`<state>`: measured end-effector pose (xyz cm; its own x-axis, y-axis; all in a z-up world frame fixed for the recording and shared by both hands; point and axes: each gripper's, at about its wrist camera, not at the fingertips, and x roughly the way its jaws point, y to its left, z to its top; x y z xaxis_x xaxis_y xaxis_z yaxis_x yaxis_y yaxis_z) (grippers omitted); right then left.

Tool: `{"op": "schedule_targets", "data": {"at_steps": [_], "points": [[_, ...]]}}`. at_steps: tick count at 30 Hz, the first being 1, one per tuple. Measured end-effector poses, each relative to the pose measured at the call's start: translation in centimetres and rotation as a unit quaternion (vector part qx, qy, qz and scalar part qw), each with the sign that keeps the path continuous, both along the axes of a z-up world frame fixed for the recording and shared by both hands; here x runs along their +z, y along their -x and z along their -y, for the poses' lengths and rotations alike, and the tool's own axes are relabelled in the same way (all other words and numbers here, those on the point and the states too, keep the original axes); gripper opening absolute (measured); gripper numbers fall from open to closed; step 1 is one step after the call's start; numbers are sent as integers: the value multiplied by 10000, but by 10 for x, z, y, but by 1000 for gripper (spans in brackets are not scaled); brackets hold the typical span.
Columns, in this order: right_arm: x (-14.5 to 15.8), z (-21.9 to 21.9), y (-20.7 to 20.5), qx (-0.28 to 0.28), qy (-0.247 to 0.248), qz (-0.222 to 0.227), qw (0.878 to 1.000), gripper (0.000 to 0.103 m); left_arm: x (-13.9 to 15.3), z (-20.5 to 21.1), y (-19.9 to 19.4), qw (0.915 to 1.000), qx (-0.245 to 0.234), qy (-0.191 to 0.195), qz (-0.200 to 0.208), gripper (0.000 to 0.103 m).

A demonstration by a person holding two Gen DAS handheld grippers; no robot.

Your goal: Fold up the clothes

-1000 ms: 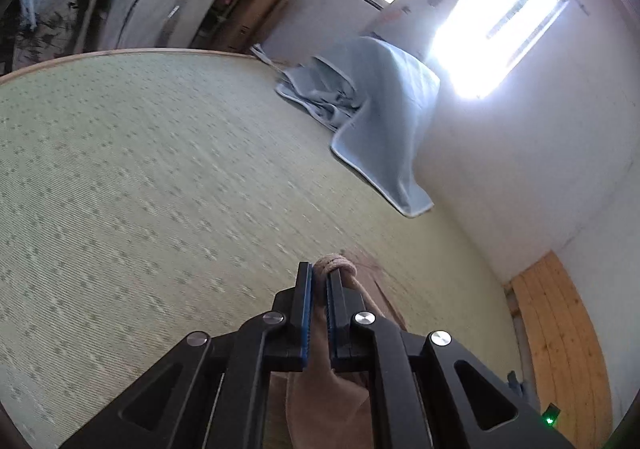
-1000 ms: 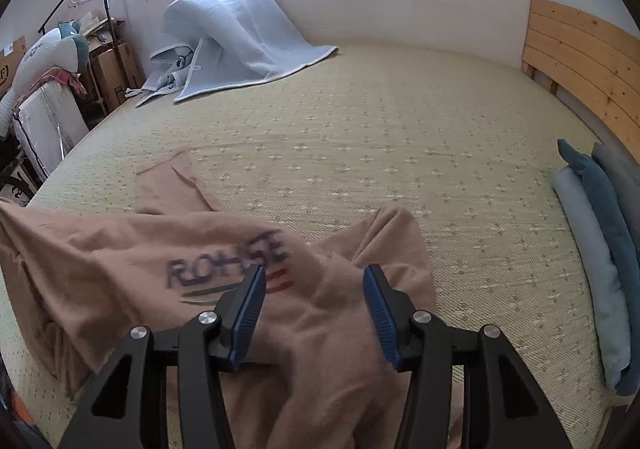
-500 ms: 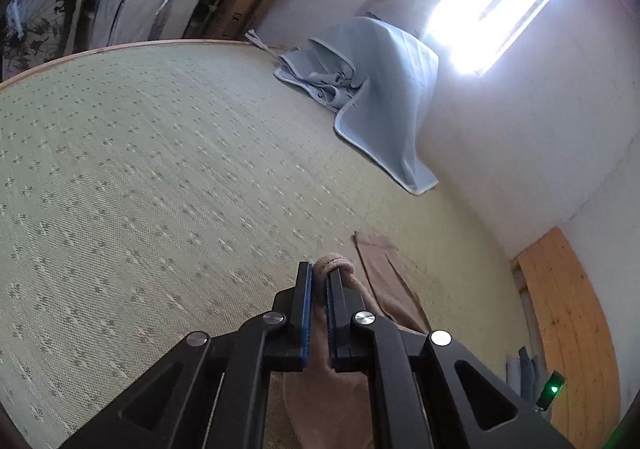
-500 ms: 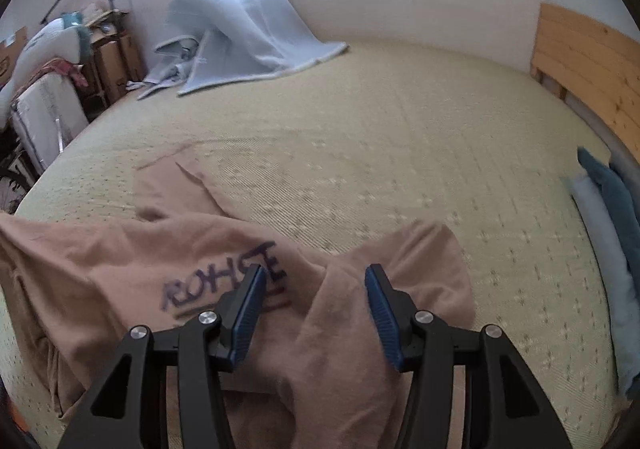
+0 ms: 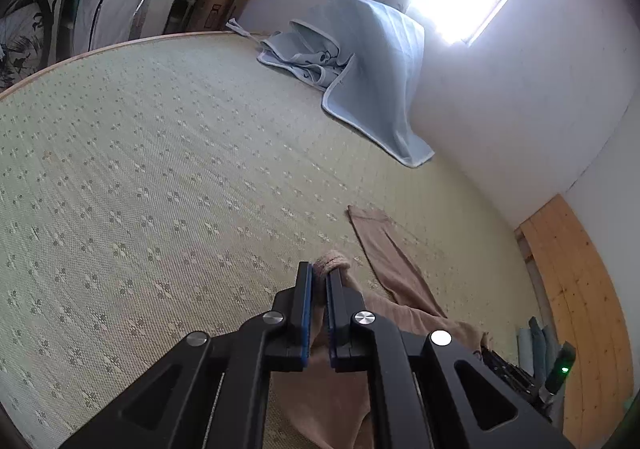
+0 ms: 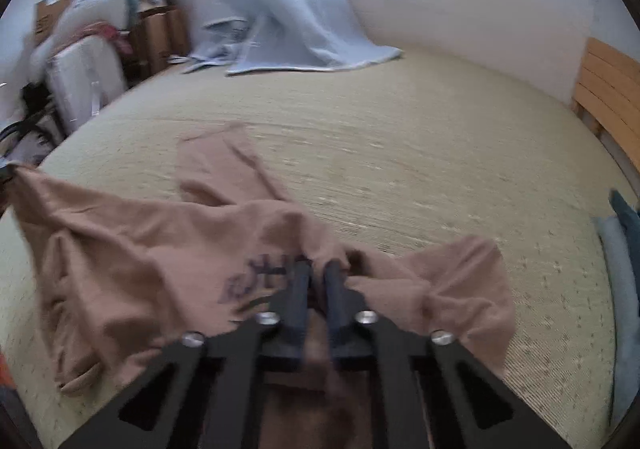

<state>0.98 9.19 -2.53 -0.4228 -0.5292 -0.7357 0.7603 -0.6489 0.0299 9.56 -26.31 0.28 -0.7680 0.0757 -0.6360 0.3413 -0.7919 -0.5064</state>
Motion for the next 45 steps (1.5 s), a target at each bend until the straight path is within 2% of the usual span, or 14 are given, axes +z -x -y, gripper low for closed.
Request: {"op": "schedule_targets", "data": {"at_steps": [3, 8, 13, 15, 19, 21, 23, 28, 33, 37, 39, 41, 42, 45], "points": [[16, 6, -22, 592, 263, -38, 9979, 4, -2, -2, 2, 10000, -4, 12, 82, 5], [37, 18, -77, 1921, 663, 47, 9791, 3, -4, -5, 3, 9999, 11, 21, 153, 5], [15, 35, -130, 2877, 48, 110, 9576, 3, -6, -11, 8, 9998, -23, 36, 179, 5], [11, 32, -130, 2740, -119, -40, 9616, 3, -5, -15, 9, 9998, -43, 41, 167, 5], [29, 7, -94, 1834, 255, -251, 9824, 5, -4, -22, 10, 9998, -104, 75, 149, 5], [38, -6, -76, 1373, 441, -355, 9889, 21, -4, -25, 11, 9997, -125, 112, 151, 5], [47, -18, -58, 908, 627, -459, 9928, 50, -4, -26, 12, 9997, -128, 127, 154, 5], [55, -40, -20, -17, 757, -385, 9964, 62, -6, -28, 12, 9997, -133, 133, 173, 5], [40, -41, 4, -494, 348, -103, 9981, 62, -7, -29, 11, 9996, -165, 146, 200, 5], [14, -35, 19, -679, 238, 489, 9962, 62, -8, -27, 11, 9995, -169, 130, 214, 5], [8, -34, 23, -612, 393, 807, 9941, 55, -8, -25, 10, 9996, -163, 120, 218, 5], [10, -30, 20, -435, 517, 904, 9936, 27, -9, -23, 9, 9996, -151, 101, 218, 5], [12, -27, 15, -291, 547, 870, 9943, 21, -9, -23, 9, 9996, -146, 92, 218, 5], [20, -18, -1, 234, 699, 808, 9940, 15, -9, -24, 8, 9996, -139, 77, 221, 5]]}}
